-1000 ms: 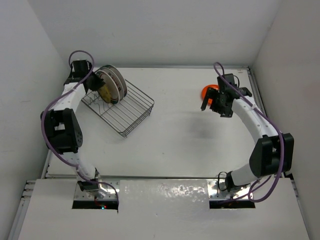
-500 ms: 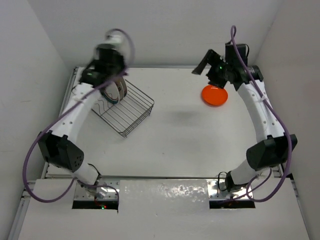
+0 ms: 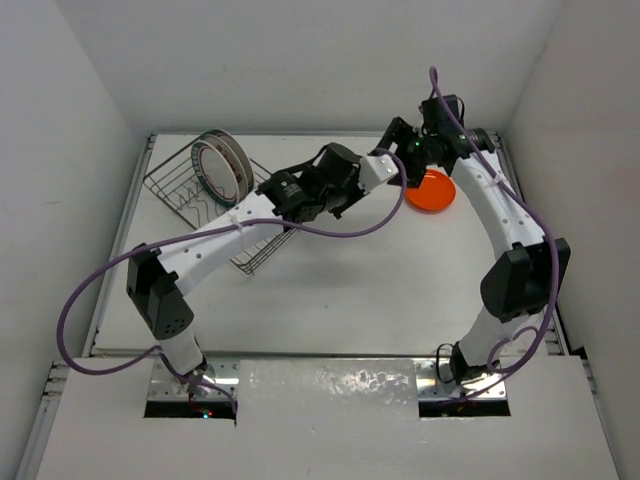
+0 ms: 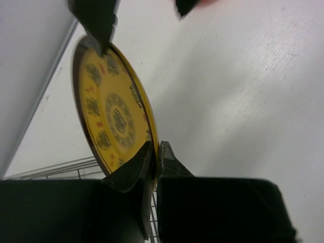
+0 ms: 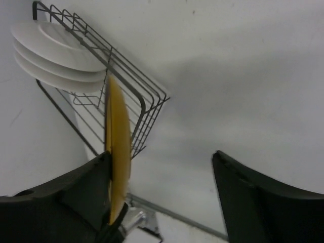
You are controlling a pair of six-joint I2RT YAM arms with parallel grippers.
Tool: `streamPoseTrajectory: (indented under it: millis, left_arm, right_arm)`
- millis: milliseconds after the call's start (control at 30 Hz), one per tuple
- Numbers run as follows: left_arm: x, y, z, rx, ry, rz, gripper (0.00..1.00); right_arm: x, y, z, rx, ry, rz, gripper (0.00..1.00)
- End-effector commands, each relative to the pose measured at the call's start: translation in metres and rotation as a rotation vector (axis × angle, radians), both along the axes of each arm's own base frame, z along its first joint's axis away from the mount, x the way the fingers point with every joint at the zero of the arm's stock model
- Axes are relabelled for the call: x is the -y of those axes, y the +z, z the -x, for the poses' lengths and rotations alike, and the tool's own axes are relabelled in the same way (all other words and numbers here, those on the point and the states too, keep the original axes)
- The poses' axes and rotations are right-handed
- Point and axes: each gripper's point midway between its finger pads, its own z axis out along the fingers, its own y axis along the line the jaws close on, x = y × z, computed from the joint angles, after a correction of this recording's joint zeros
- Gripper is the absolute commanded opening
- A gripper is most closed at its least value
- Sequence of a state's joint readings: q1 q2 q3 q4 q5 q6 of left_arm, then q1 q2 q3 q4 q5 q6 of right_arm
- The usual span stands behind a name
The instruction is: Unload the plates from the dish rack
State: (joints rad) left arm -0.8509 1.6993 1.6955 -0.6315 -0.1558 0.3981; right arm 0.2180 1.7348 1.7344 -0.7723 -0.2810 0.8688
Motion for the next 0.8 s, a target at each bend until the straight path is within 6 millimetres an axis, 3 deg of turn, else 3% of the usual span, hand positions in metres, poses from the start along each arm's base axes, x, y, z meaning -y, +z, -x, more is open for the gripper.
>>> streamPoseTrajectory:
  millis: [0,33,67,100,133,200,267,333,367,400,433,467,533,567,600,633,667,700,733,767]
  left_arm:
    - [0.021,0.044,-0.002,0.132,-0.040,0.044,0.00]
    - [0.023,0.044,-0.002,0.134,-0.044,0.049,0.00]
    - [0.026,0.040,-0.002,0.130,-0.045,0.046,0.00]
    - [0.028,0.039,-0.001,0.124,-0.054,0.051,0.00]
    - [0.029,0.037,-0.002,0.121,-0.057,0.053,0.00]
    - [0.033,0.032,0.000,0.108,-0.070,0.056,0.00]
    - [0.034,0.029,0.000,0.103,-0.063,0.066,0.00]
    - [0.030,0.029,-0.005,0.113,-0.006,0.083,0.17]
    - [0.021,0.031,-0.013,0.135,0.063,0.077,0.58]
    - [0.017,0.031,-0.016,0.135,0.120,0.101,0.78]
    - [0.007,0.036,-0.019,0.151,0.182,0.110,1.00]
    - [0.003,0.038,-0.020,0.153,0.216,0.124,1.00]
    - [-0.013,0.045,-0.018,0.133,0.302,0.195,1.00]
    - [-0.022,0.040,-0.018,0.118,0.344,0.211,1.00]
    - [-0.040,0.051,-0.021,0.089,0.428,0.310,1.00]
    - [-0.049,0.052,-0.023,0.059,0.466,0.358,1.00]
    - [-0.055,0.052,-0.022,0.000,0.474,0.424,1.00]
    - [-0.079,0.041,-0.031,-0.060,0.566,0.488,1.00]
    - [-0.091,0.050,-0.028,-0.077,0.579,0.547,1.00]
    - [-0.095,0.041,-0.024,-0.122,0.572,0.562,1.00]
  right_arm:
    - [-0.009,0.003,0.020,0.008,0.049,-0.031,0.72]
    - [-0.014,0.008,0.017,0.044,0.054,-0.065,0.66]
    - [-0.017,-0.006,0.022,0.016,0.057,-0.090,0.61]
    - [-0.022,-0.005,0.023,0.005,0.042,-0.140,0.57]
    - [-0.029,0.001,0.023,0.029,0.062,-0.184,0.46]
    - [-0.031,-0.002,0.023,0.015,0.061,-0.199,0.42]
    - [-0.031,0.000,0.019,0.018,0.055,-0.194,0.05]
    - [-0.021,-0.002,0.013,0.027,0.016,-0.153,0.00]
    - [-0.015,-0.005,0.010,0.036,0.002,-0.123,0.00]
    - [-0.005,-0.009,0.006,0.038,-0.032,-0.090,0.00]
    - [0.022,-0.021,-0.003,0.040,-0.119,-0.024,0.00]
    - [0.037,-0.029,-0.007,0.041,-0.172,0.008,0.00]
    - [0.092,-0.057,-0.017,0.056,-0.365,0.097,0.00]
    - [0.106,-0.067,-0.019,0.053,-0.439,0.095,0.00]
    - [0.131,-0.085,-0.024,0.082,-0.527,0.106,0.00]
    - [0.153,-0.090,-0.027,0.110,-0.625,0.149,0.00]
    - [0.165,-0.096,-0.029,0.126,-0.691,0.160,0.00]
    - [0.177,-0.103,-0.029,0.140,-0.742,0.177,0.00]
    - [0.185,-0.111,-0.030,0.158,-0.778,0.194,0.00]
    - [0.201,-0.119,-0.028,0.156,-0.864,0.240,0.00]
